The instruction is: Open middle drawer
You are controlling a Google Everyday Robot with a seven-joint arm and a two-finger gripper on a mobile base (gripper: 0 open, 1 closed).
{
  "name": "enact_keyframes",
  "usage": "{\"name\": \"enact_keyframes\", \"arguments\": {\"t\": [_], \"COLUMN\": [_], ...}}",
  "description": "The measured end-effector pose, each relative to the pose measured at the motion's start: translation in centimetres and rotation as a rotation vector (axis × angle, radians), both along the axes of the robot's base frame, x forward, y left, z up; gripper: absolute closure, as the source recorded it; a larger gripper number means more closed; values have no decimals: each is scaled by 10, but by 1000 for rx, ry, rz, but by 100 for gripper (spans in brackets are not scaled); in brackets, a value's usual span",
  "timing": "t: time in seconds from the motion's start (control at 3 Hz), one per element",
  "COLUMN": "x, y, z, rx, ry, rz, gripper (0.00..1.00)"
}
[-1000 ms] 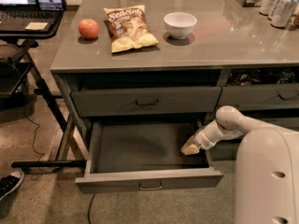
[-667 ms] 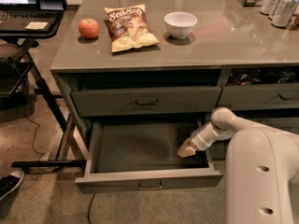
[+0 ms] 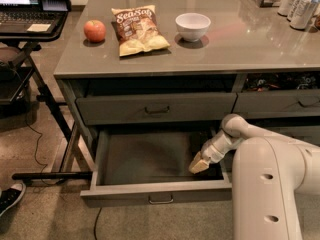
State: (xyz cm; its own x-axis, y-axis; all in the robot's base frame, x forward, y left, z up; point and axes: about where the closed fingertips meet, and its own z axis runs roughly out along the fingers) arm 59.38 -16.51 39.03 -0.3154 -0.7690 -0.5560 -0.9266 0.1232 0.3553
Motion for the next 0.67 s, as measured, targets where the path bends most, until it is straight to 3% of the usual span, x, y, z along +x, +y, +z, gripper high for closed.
{"name": "enact_keyframes", "arguments": {"t": [0.67], "x": [-41], "y": [4], "z": [9], "rx": [15], "ry": [93], "rz": [14], "gripper": [7]}}
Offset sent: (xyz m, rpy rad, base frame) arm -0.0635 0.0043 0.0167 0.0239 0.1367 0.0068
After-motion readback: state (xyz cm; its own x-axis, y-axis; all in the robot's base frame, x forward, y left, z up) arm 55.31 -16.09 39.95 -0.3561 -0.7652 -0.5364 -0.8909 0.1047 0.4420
